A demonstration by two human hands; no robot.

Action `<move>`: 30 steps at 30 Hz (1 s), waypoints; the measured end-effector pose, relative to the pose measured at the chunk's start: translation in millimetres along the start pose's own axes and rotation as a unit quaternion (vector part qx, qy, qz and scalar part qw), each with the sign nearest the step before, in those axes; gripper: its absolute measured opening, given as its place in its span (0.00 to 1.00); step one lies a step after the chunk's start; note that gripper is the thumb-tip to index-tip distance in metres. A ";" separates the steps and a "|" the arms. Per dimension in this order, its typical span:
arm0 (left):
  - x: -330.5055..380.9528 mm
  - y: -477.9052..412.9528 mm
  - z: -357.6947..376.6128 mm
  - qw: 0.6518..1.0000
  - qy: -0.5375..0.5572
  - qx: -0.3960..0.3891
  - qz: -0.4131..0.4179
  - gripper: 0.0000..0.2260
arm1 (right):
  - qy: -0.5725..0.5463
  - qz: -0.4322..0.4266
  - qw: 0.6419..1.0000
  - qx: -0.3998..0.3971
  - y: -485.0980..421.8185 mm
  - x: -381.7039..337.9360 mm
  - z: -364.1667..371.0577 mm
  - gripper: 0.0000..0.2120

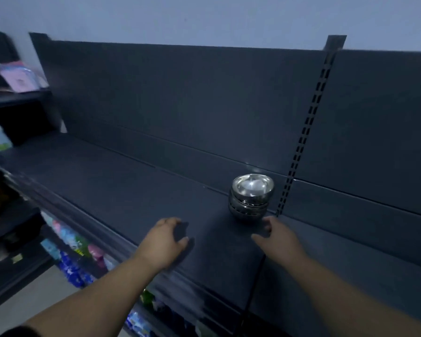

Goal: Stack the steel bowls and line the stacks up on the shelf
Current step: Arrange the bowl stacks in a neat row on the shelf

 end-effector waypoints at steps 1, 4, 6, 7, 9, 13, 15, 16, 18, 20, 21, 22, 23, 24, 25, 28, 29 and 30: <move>6.1 -12.0 6.1 1.000 0.001 -0.013 0.011 0.27 | -0.003 0.010 1.000 0.002 -7.2 2.8 -0.1 0.29; 24.4 -46.5 23.3 0.998 0.020 -0.049 0.038 0.27 | -0.013 0.035 0.999 0.004 -24.2 7.9 1.3 0.31; 35.3 -69.2 33.5 0.995 0.026 -0.068 0.063 0.28 | -0.015 0.049 0.999 0.012 -32.2 8.6 -0.1 0.34; 39.6 -80.3 38.6 0.994 0.030 -0.078 0.076 0.29 | -0.015 0.058 0.998 0.014 -36.3 9.8 -0.3 0.35; 47.1 -101.5 47.6 0.988 0.045 -0.109 0.096 0.31 | -0.018 0.073 0.997 0.017 -41.6 11.2 -0.3 0.37; 59.8 -139.3 61.3 0.973 0.077 -0.171 0.137 0.35 | -0.063 0.099 0.993 0.021 -49.8 11.1 6.2 0.41; 63.9 -153.8 66.4 0.963 0.103 -0.200 0.148 0.37 | -0.089 0.109 0.990 0.029 -52.7 9.1 11.6 0.42; 64.9 -160.2 69.9 0.957 0.116 -0.216 0.153 0.38 | -0.099 0.113 0.988 0.031 -53.5 7.3 14.2 0.42; 67.4 -168.8 76.3 0.944 0.142 -0.245 0.170 0.39 | -0.139 0.119 0.982 0.037 -55.6 6.4 21.5 0.42; 69.4 -170.7 81.9 0.929 0.168 -0.274 0.183 0.40 | -0.183 0.122 0.975 0.041 -55.7 5.6 28.1 0.43; 69.9 -170.5 85.1 0.920 0.190 -0.289 0.183 0.41 | -0.201 0.125 0.971 0.046 -54.7 5.4 30.6 0.45; 69.7 -170.5 88.6 0.911 0.217 -0.301 0.179 0.42 | -0.214 0.127 0.967 0.051 -53.1 4.3 32.1 0.46; 69.3 -170.4 91.8 0.903 0.243 -0.309 0.174 0.43 | -0.228 0.128 0.964 0.056 -52.0 3.4 33.7 0.46; 69.1 -169.7 94.3 0.896 0.264 -0.313 0.169 0.44 | -0.239 0.129 0.961 0.059 -50.6 2.7 35.3 0.45; 69.0 -168.4 95.8 0.891 0.282 -0.314 0.168 0.44 | -0.248 0.131 0.958 0.062 -48.9 1.5 36.5 0.45; 73.1 -161.5 96.5 0.878 0.316 -0.317 0.170 0.41 | -0.279 0.133 0.948 0.076 -43.0 -0.9 37.0 0.51; 75.5 -157.7 96.2 0.875 0.319 -0.321 0.172 0.41 | -0.291 0.134 0.944 0.080 -39.4 -0.3 36.0 0.52; 78.3 -153.1 96.1 0.873 0.321 -0.324 0.175 0.42 | -0.298 0.134 0.941 0.085 -35.2 1.4 34.2 0.50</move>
Point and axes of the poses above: each hand's wrist, its own y-axis away from the middle knuckle, its own z-axis out of the palm, x = y × z, the point moved 6 cm from there along -y, towards the middle knuckle, and after that the axes turned 4 degrees about y, right-handed, at the moved point
